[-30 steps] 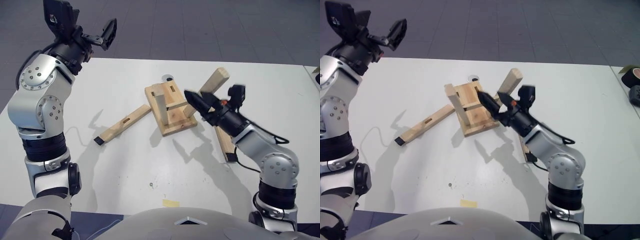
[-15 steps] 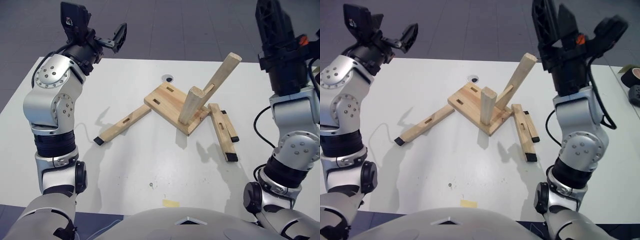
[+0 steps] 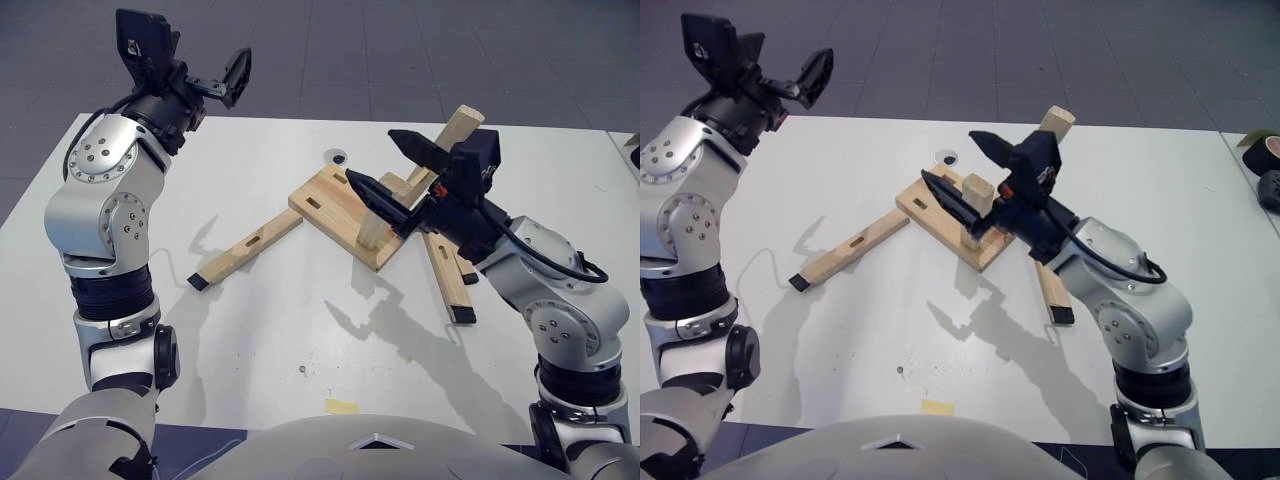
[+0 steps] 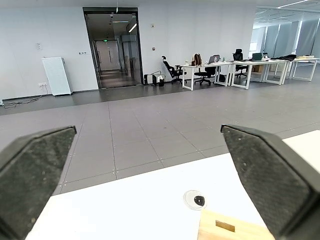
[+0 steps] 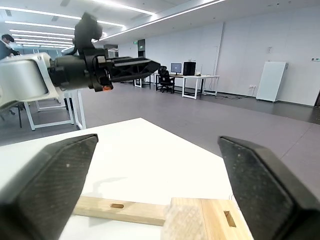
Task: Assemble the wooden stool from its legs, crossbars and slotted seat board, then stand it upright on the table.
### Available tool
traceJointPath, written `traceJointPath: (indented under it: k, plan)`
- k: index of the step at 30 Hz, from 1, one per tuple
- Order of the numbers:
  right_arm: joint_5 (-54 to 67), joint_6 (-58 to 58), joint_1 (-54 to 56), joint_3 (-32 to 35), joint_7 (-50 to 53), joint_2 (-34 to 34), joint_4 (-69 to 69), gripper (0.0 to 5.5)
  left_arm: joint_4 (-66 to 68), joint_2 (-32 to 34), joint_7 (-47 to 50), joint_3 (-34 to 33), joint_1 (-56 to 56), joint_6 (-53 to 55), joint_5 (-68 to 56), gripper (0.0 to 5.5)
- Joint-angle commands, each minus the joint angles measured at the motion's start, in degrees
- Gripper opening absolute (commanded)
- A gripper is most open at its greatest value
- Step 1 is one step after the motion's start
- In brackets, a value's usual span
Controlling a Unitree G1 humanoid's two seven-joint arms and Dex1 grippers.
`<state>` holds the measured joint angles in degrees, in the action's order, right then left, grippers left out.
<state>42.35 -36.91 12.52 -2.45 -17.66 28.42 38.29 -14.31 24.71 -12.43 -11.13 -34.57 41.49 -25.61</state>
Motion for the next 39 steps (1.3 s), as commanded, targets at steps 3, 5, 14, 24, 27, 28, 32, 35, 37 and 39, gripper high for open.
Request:
traceJointPath:
  k: [3, 5, 14, 24, 27, 28, 32, 35, 37, 39]
  plan:
    - [-5.22, -2.52, -2.42, -1.98, 0.27, 1.46, -0.88, 3.43, -0.66, -0.31, 0.23, -2.12, -1.49, 2.76, -2.17, 5.4]
    - [-5.89, -2.56, -2.63, -2.08, -0.08, 1.09, -0.85, 3.12, -0.34, -0.19, -0.08, -1.89, -1.62, 2.82, -1.89, 5.4]
    - [-7.56, -0.69, -3.2, 1.24, -8.14, 5.31, -3.76, 1.73, -0.06, 0.38, -1.37, -1.23, -1.54, 2.89, -1.14, 5.4]
    - [-4.49, 2.17, -10.31, 10.09, -30.58, 19.77, -7.92, 1.05, 0.59, 1.35, -2.31, -1.11, -0.55, 2.6, -0.72, 5.4]
    - [-7.44, 4.62, -12.73, 10.98, -37.63, 26.45, -9.08, 1.05, 0.92, 1.47, -2.56, -1.03, -0.4, 2.36, -0.47, 5.4]
    - [-7.22, 4.93, -13.74, 11.82, -39.92, 28.25, -9.12, 1.05, 1.1, 1.6, -2.67, -1.11, -0.37, 2.26, -0.4, 5.4]
    - [-8.52, 7.73, -15.9, 13.31, -46.36, 33.25, -11.1, 1.05, 1.39, 1.84, -2.74, -1.33, 0.21, 2.0, 0.13, 5.4]
    - [-10.99, 10.44, -14.67, 12.17, -46.92, 34.05, -14.0, 1.05, 1.04, 1.39, -2.81, -0.54, 0.61, 1.99, 0.48, 5.4]
    - [-11.49, 11.75, -12.95, 11.96, -45.87, 33.33, -15.31, 1.05, 0.8, 1.33, -3.05, 0.04, 0.8, 2.0, 0.61, 5.4]
    - [-9.93, 11.64, -11.68, 12.62, -46.15, 33.29, -15.08, 1.05, 0.99, 1.43, -3.29, 0.41, 1.03, 1.73, 0.89, 5.4]
